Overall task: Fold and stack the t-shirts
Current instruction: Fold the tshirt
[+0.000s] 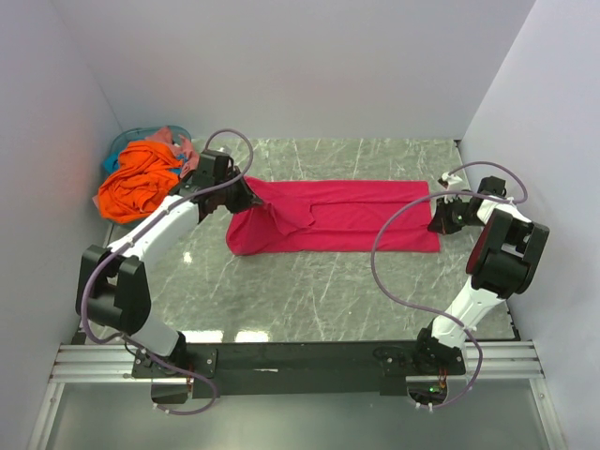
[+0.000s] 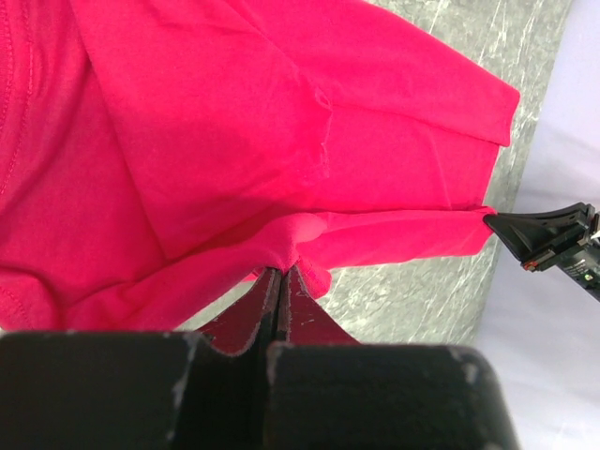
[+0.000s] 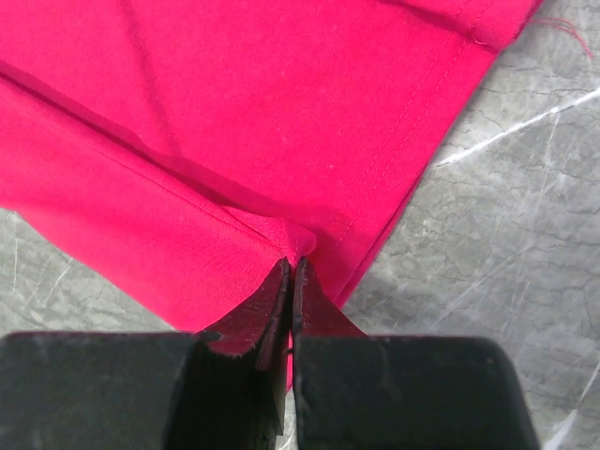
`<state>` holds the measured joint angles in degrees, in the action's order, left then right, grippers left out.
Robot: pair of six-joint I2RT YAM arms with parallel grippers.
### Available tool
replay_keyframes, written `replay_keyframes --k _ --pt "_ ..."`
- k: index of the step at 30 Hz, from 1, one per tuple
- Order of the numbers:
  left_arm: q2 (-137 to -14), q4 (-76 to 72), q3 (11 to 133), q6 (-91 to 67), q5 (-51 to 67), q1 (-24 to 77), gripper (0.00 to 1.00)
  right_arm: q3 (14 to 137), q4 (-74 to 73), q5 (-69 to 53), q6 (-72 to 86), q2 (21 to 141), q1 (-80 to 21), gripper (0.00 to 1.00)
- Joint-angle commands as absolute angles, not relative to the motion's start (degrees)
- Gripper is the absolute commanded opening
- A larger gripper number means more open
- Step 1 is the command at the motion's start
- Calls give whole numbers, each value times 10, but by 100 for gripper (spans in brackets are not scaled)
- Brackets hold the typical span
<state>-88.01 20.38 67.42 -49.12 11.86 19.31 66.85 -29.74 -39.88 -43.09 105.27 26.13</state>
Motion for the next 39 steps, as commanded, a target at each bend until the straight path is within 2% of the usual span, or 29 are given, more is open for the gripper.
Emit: replay_keyframes --k 1,24,27,28,31,39 --pt "-885 187 707 -477 129 192 0 693 -276 -393 -417 1057 258 0" --pt "-928 189 745 -469 135 187 0 716 -248 -352 -368 1083 235 1" --pt "-947 190 761 -462 140 186 0 717 -237 -338 -348 1081 229 19" --pt "-959 192 766 -460 141 186 0 718 -233 -336 -343 1074 228 29" --pt "-985 202 793 -447 144 186 0 705 -208 -334 -322 1043 227 43" --pt "-1025 217 838 -408 156 186 0 679 -207 -360 -316 970 227 50"
